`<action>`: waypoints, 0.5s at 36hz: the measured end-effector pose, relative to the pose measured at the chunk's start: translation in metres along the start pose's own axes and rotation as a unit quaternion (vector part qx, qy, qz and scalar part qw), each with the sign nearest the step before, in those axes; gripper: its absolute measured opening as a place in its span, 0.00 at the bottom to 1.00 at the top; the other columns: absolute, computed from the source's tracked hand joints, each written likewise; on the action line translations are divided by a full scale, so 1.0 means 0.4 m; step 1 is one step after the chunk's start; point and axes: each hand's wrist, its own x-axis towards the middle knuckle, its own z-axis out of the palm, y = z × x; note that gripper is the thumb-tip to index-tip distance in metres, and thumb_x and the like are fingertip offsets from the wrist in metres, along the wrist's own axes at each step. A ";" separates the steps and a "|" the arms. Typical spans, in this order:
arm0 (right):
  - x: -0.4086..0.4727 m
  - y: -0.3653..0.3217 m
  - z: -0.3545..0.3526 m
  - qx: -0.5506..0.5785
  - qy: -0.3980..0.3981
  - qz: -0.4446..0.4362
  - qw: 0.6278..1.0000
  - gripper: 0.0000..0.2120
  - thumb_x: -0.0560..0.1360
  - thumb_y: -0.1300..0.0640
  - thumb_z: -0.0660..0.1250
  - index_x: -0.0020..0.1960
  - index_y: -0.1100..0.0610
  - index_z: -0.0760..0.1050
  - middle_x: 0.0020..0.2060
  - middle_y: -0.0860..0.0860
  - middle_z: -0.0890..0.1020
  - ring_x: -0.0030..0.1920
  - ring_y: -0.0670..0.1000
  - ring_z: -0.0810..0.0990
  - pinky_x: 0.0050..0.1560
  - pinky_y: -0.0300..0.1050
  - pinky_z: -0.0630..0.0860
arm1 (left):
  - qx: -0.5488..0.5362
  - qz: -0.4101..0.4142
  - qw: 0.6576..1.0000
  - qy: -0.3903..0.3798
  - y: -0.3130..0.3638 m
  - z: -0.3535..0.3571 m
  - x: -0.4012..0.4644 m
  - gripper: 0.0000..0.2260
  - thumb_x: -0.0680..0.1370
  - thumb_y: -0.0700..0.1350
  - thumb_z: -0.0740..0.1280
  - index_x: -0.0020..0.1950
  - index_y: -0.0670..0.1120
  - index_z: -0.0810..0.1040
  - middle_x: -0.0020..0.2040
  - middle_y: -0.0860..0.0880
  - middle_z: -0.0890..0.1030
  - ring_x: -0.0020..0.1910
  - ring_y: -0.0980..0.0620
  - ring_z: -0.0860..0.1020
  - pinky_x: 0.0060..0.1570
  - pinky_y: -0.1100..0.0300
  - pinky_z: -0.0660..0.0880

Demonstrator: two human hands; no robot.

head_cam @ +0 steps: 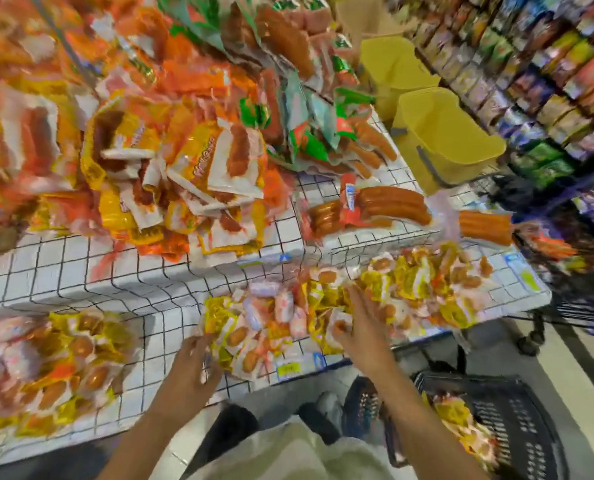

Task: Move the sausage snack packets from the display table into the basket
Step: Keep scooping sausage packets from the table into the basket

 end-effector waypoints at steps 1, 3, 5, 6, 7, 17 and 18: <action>0.019 0.007 -0.001 -0.030 -0.020 -0.010 0.999 0.43 0.79 0.48 0.71 0.83 0.54 0.47 0.82 0.51 0.49 0.82 0.54 0.48 0.78 0.55 0.59 | -0.001 -0.003 1.000 0.002 0.005 0.004 -0.006 0.23 0.78 0.38 0.70 0.72 0.42 0.70 0.61 0.47 0.71 0.59 0.49 0.72 0.57 0.68 0.63; 0.054 0.019 -0.003 -0.096 -0.031 -0.036 0.994 0.48 0.75 0.41 0.72 0.83 0.56 0.47 0.82 0.52 0.49 0.82 0.55 0.46 0.80 0.52 0.52 | 0.001 -0.016 1.000 0.004 0.009 0.013 -0.016 0.23 0.79 0.40 0.69 0.73 0.41 0.70 0.65 0.44 0.71 0.64 0.47 0.72 0.63 0.62 0.65; 0.081 0.027 -0.002 -0.135 -0.030 -0.051 0.989 0.52 0.73 0.36 0.72 0.82 0.58 0.48 0.82 0.54 0.52 0.82 0.56 0.47 0.80 0.50 0.48 | 0.007 -0.039 0.999 0.005 0.015 0.018 -0.024 0.23 0.79 0.41 0.70 0.74 0.43 0.70 0.70 0.43 0.70 0.69 0.44 0.69 0.68 0.56 0.67; 0.091 0.030 -0.002 -0.149 -0.034 -0.055 0.987 0.52 0.72 0.34 0.71 0.82 0.58 0.50 0.82 0.54 0.54 0.82 0.57 0.48 0.80 0.51 0.48 | 0.007 -0.044 0.999 0.009 0.020 0.021 -0.028 0.23 0.79 0.42 0.70 0.74 0.43 0.71 0.71 0.43 0.69 0.71 0.43 0.69 0.67 0.56 0.67; 0.097 0.033 -0.001 -0.162 -0.041 -0.060 0.984 0.51 0.71 0.33 0.71 0.82 0.57 0.53 0.81 0.53 0.56 0.81 0.57 0.50 0.80 0.51 0.50 | 0.007 -0.046 0.999 0.016 0.026 0.025 -0.032 0.22 0.80 0.42 0.69 0.74 0.44 0.71 0.72 0.44 0.68 0.71 0.44 0.69 0.66 0.56 0.68; 0.092 0.045 0.034 -0.060 0.087 -0.102 0.989 0.13 0.75 0.47 0.73 0.56 0.52 0.80 0.50 0.49 0.81 0.56 0.54 0.75 0.54 0.51 0.74 | -0.030 0.013 0.995 0.097 0.078 0.030 -0.039 0.18 0.79 0.39 0.69 0.68 0.53 0.77 0.69 0.54 0.73 0.69 0.54 0.72 0.58 0.57 0.75; 0.089 0.042 0.034 -0.038 0.093 -0.093 0.991 0.11 0.77 0.48 0.71 0.55 0.54 0.79 0.49 0.49 0.80 0.54 0.54 0.76 0.51 0.51 0.75 | -0.049 0.036 0.995 0.083 0.087 0.028 -0.033 0.19 0.80 0.39 0.68 0.68 0.55 0.76 0.69 0.57 0.73 0.69 0.57 0.71 0.61 0.60 0.72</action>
